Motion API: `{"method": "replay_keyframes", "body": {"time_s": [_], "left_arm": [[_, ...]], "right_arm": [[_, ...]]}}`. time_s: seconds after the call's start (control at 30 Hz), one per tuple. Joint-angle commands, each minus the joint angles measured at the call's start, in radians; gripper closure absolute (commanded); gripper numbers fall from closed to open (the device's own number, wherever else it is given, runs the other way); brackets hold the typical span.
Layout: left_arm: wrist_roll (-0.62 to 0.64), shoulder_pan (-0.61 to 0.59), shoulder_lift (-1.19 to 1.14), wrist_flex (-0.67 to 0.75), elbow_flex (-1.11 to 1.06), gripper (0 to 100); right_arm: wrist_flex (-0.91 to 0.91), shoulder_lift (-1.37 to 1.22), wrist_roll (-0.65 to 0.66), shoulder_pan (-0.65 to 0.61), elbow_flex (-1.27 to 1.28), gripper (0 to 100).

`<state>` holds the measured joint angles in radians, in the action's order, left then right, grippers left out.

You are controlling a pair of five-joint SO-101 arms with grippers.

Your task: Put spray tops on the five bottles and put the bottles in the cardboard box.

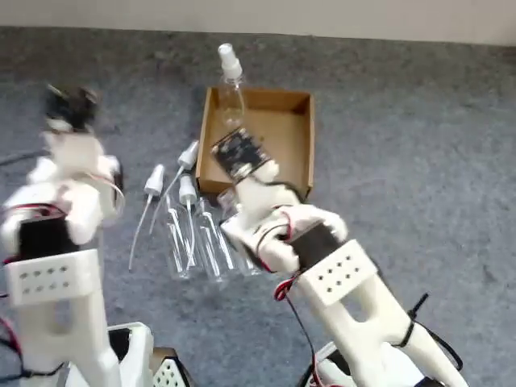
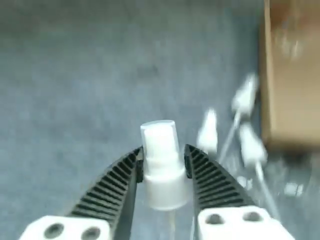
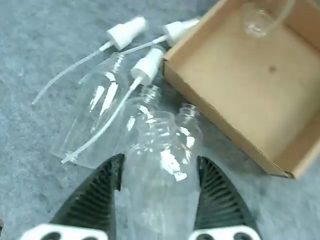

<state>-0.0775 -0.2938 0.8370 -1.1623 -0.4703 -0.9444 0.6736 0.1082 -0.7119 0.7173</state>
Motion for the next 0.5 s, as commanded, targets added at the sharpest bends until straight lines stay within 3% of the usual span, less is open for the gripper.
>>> {"method": "replay_keyframes", "body": {"time_s": [0.0,0.17,0.33,0.47], "left_arm": [[0.13,0.024,0.018,-0.063,0.315,100],[0.353,0.054,0.018,-0.114,0.395,100],[0.437,0.188,0.019,-0.109,0.352,100],[0.499,0.202,0.019,-0.107,0.294,100]], "right_arm": [[0.154,0.038,-0.011,-0.054,0.076,99.4],[0.203,0.062,-0.011,-0.117,0.183,99.5],[0.199,0.242,-0.012,-0.125,0.217,99.5],[0.203,0.39,-0.037,-0.125,0.328,99.5]]}}
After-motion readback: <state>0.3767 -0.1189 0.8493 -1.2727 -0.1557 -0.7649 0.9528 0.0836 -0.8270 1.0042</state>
